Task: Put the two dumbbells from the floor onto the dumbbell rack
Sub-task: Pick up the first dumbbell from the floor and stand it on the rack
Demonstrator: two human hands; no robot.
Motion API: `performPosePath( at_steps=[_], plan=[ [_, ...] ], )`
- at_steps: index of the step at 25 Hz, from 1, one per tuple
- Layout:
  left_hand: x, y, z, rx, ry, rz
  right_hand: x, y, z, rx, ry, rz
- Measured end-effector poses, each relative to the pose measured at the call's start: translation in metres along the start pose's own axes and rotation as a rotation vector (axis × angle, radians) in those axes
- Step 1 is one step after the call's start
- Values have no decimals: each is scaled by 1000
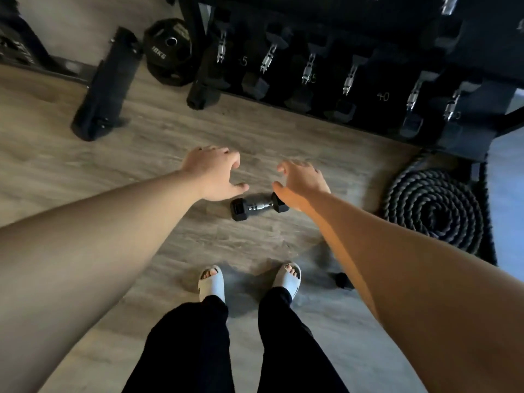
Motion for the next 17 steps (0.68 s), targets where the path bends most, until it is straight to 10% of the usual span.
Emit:
performPosePath(
  at_steps=[17],
  plan=[
    [263, -451, -119, -268, 36, -105, 357, -354, 98, -130, 114, -156]
  ],
)
Point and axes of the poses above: each hand's wrist, its own x-axis towards the middle knuckle, its own y-axis out of the back of the hand, z = x × y, the point moved 10 cm from there along x, towards the middle knuckle, and after that the axes turned 8 degrees about -y, right-handed, at the moved point
